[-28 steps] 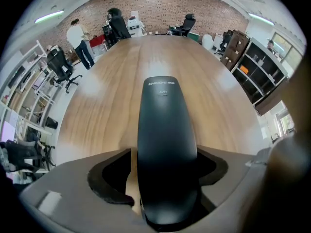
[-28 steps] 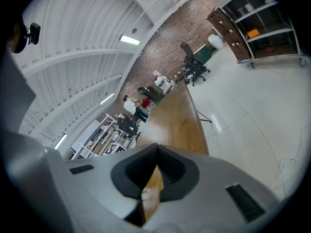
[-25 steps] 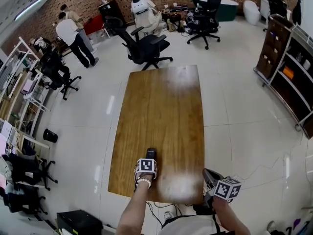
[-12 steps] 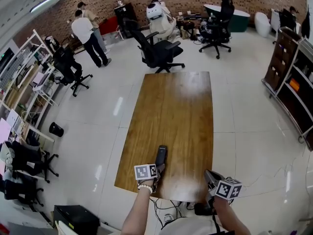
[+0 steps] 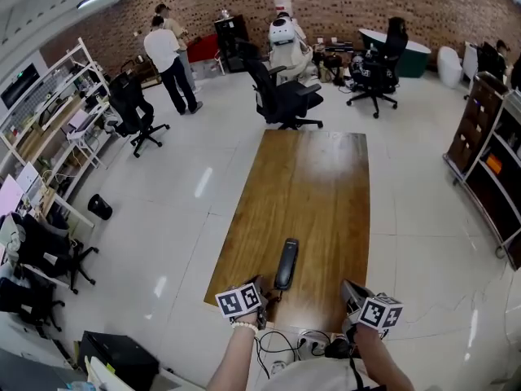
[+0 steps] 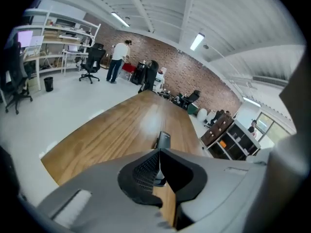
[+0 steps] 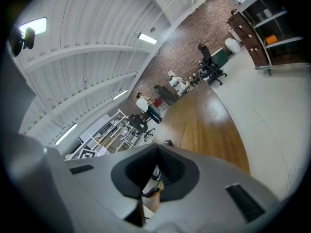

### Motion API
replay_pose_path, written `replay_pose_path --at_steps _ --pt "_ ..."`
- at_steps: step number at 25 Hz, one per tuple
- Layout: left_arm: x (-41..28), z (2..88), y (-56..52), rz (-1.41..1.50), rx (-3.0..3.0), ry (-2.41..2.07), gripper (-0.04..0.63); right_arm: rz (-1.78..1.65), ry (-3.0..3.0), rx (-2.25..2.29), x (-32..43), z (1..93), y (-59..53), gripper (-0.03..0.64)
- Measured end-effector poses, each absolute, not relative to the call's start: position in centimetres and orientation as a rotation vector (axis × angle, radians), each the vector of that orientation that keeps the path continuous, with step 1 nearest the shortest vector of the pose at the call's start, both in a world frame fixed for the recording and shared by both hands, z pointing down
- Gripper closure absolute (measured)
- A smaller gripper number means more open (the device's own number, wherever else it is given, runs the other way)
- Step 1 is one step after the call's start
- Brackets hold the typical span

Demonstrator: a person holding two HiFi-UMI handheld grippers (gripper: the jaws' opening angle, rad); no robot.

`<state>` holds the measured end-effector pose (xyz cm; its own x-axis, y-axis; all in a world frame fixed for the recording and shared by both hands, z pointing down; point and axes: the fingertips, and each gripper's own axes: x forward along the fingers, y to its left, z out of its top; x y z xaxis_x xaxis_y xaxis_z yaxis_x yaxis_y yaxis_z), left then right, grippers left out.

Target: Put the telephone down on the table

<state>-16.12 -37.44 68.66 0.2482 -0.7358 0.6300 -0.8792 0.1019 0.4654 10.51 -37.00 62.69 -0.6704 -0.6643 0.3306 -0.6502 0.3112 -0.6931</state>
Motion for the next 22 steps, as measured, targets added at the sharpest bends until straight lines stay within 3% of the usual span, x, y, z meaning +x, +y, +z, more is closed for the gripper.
replay_pose_path --at_steps 13,22 --pt "-16.7 65.7 -28.5 0.161 1.830 -1.478 0.594 -1.247 2.547 -1.362 3.7 60.9 -29.2 0.614" --pt "-14.4 66.3 -21.4 0.264 1.947 -1.388 0.594 -1.267 2.461 -1.536 4.3 61.9 -20.3 0.614"
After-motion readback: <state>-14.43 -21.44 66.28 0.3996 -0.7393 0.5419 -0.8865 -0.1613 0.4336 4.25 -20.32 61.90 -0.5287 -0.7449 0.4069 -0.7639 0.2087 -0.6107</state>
